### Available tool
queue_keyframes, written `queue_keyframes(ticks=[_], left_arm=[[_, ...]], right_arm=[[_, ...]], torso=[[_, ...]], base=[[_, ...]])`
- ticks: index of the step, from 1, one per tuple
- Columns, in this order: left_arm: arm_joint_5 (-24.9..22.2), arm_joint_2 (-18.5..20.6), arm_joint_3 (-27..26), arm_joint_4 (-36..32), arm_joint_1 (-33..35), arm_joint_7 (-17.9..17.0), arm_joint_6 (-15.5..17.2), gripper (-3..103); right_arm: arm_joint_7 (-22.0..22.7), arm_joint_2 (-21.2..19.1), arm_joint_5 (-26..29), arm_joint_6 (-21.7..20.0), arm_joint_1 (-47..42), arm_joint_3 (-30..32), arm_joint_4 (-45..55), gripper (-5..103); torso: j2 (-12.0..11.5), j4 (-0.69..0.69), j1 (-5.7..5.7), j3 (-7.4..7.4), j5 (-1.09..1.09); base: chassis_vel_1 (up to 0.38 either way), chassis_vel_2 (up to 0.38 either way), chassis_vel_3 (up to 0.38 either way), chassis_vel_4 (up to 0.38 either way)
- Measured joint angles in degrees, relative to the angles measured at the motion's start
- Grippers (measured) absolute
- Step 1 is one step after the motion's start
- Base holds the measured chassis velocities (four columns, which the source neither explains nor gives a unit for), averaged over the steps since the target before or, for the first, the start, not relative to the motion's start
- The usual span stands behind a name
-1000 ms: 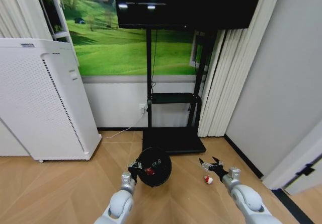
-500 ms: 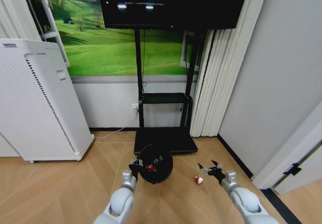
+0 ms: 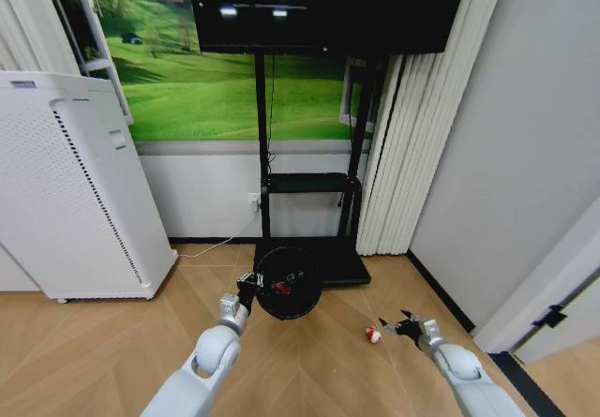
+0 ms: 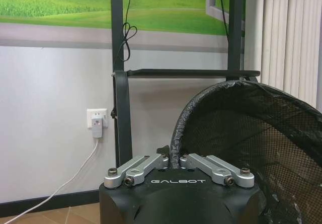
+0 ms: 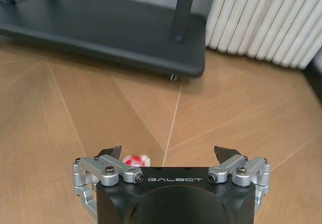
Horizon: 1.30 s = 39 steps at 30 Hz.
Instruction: Pick up the trash bin and place the garbage on the floor into it.
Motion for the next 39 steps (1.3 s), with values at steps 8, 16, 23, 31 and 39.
queue_keyframes(ticks=[8, 16, 23, 31, 39], left_arm=[[-2.31, 1.63, -0.82, -2.31, 1.41, -0.1, 0.76, 4], [-2.81, 1.35, -0.51, -2.24, 1.57, 0.15, 0.88, 4], [-2.82, 1.09, -0.62, -2.32, 2.07, 0.11, 0.88, 4], [-2.82, 1.45, -0.53, -2.77, 2.16, -0.19, 0.96, 4], [-2.82, 1.66, -0.53, -3.04, 2.53, -0.31, 0.99, 4]], right_arm=[[-9.83, 2.7, -0.35, -4.35, 5.61, -4.99, -4.58, 100], [-8.77, 5.09, -0.1, -7.65, 7.8, -5.12, -7.87, 100], [-6.45, 6.36, -0.3, -8.3, 10.34, -5.18, -12.6, 100], [-4.95, 8.05, -1.21, -6.67, 12.9, -5.07, -16.58, 100], [-4.69, 8.9, -2.77, -5.73, 13.65, -4.58, -18.02, 100]], torso=[[0.0, 0.05, 0.0, 0.0, 0.02], [-0.01, 0.01, 0.0, 0.0, 0.0], [0.0, 0.03, 0.0, 0.0, 0.01], [-0.01, 0.04, 0.0, 0.0, 0.01], [-0.01, 0.03, 0.0, -0.01, 0.01]], base=[[0.0, 0.0, 0.0, 0.0], [0.0, 0.0, 0.0, 0.0], [0.0, 0.0, 0.0, 0.0], [0.0, 0.0, 0.0, 0.0], [0.0, 0.0, 0.0, 0.0]])
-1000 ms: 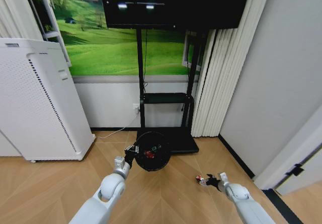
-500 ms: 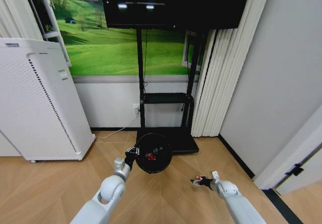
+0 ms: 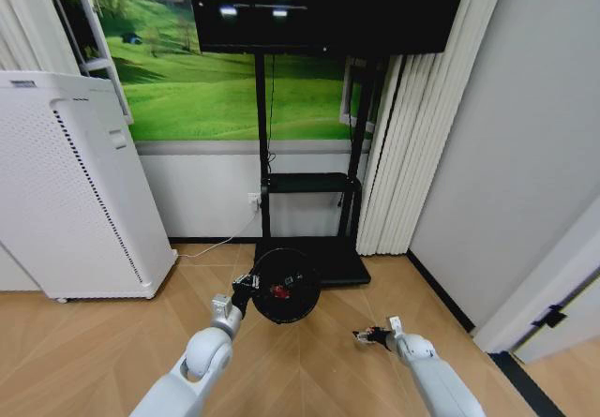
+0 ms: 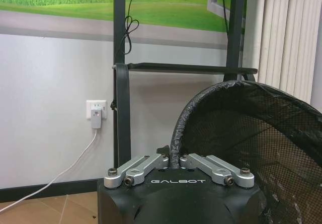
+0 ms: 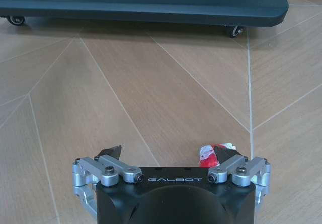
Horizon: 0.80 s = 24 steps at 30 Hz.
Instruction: Pick up the trash bin and place the garbage on the floor into it.
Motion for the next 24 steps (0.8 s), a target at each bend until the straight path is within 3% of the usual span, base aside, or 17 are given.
queue_keyframes(ticks=[12, 24], left_arm=[[-0.08, 0.05, -0.11, -0.25, 0.4, 0.09, -0.01, 4], [-0.12, -0.32, -0.21, -0.04, 0.22, 0.22, -0.13, 4]], right_arm=[[0.55, 2.07, -6.07, 3.49, 1.28, 2.26, -3.3, 102], [1.65, 2.43, -8.14, 5.43, 1.52, 2.94, -5.56, 55]], torso=[[0.0, 0.0, 0.0, 0.0, 0.0], [0.0, 0.0, 0.0, 0.0, 0.0]], base=[[0.0, 0.0, 0.0, 0.0], [0.0, 0.0, 0.0, 0.0]])
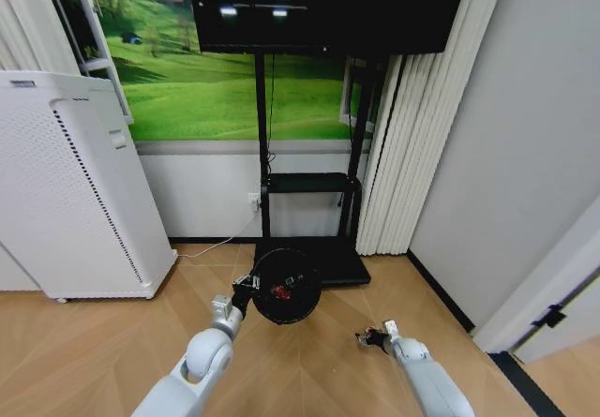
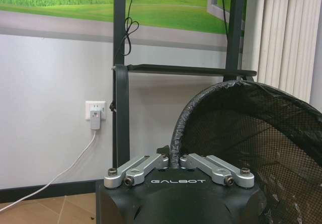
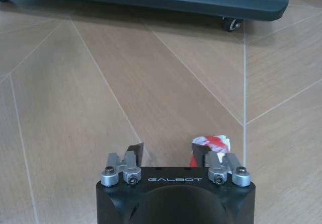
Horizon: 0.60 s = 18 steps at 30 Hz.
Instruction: Pick up the trash bin and place the garbage on the floor into it.
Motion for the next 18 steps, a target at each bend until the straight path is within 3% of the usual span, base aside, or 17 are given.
queue_keyframes(ticks=[4, 8, 10, 11, 13, 18], left_arm=[[-0.01, -0.05, 0.14, 0.29, -0.22, 0.02, -0.01, 4], [0.03, -0.24, 0.37, 0.42, -0.27, 0.06, -0.01, 4], [0.12, -0.26, 0.41, 0.44, -0.16, 0.07, -0.01, 4], [0.13, -0.23, 0.39, 0.43, -0.1, 0.07, -0.02, 4], [0.14, -0.12, 0.28, 0.35, -0.03, 0.08, -0.02, 4], [0.11, -0.02, 0.25, 0.18, -0.02, 0.09, -0.02, 4]], right_arm=[[0.0, -0.53, 1.67, -0.59, -0.65, -0.08, 1.44, 44], [0.27, -0.86, 2.15, -0.84, -0.51, -0.06, 1.6, 53], [0.96, -1.57, 2.93, -1.2, -0.2, 0.23, 1.43, 69], [1.01, -1.94, 2.99, -1.29, -0.13, 0.29, 1.31, 69], [1.16, -2.77, 2.97, -1.34, 0.29, 0.45, 0.46, 80], [1.29, -3.47, 2.58, -1.36, 1.02, 0.86, -1.15, 96]], torso=[[0.0, -0.01, 0.0, 0.0, 0.02], [0.0, -0.01, 0.0, 0.0, 0.0], [0.0, 0.01, 0.0, 0.0, 0.01], [0.0, 0.0, 0.0, 0.0, 0.01], [0.0, -0.01, 0.0, 0.0, 0.0], [0.0, 0.0, 0.0, 0.0, 0.0]], base=[[0.0, 0.0, 0.0, 0.0], [0.0, 0.0, 0.0, 0.0], [0.0, 0.0, 0.0, 0.0], [0.0, 0.0, 0.0, 0.0], [0.0, 0.0, 0.0, 0.0], [0.0, 0.0, 0.0, 0.0]])
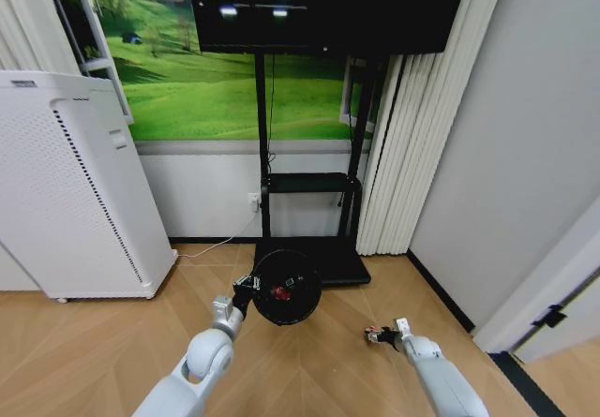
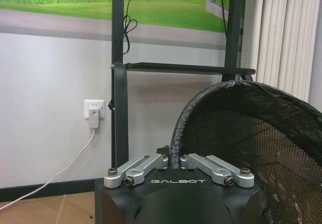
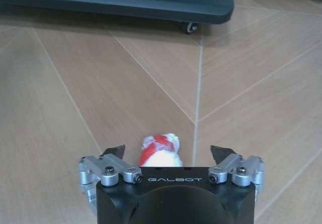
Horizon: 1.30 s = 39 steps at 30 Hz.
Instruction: Pick up the trash bin and place the garbage on the floor into it.
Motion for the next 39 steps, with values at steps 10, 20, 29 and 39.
queue_keyframes(ticks=[10, 20, 29, 39], left_arm=[[-0.12, -0.18, 0.11, 0.63, -0.43, 0.15, -0.22, 4], [-0.52, -0.4, -0.06, 0.94, -0.6, 0.83, -0.5, 4], [-0.7, -0.44, -0.2, 1.22, -0.7, 1.11, -0.64, 4], [-0.71, -0.93, 0.67, 1.79, -1.36, 0.92, -0.65, 4]], right_arm=[[0.45, 1.23, -0.44, -0.73, -0.54, 0.24, -0.1, 100], [1.01, 3.33, -3.3, 1.16, 2.94, 0.49, -4.8, 100], [1.7, 3.71, -5.53, 2.12, 5.32, 1.02, -8.96, 100], [2.37, 2.84, -5.65, 2.68, 5.69, 1.2, -11.26, 100]], torso=[[0.0, 0.0, 0.0, 0.0, 0.01], [0.0, 0.01, 0.0, 0.0, 0.01], [0.0, 0.0, 0.0, 0.0, 0.0], [0.0, -0.01, 0.0, 0.0, 0.0]], base=[[0.0, 0.0, 0.0, 0.0], [0.0, 0.0, 0.0, 0.0], [0.0, 0.0, 0.0, 0.0], [0.0, 0.0, 0.0, 0.0]])
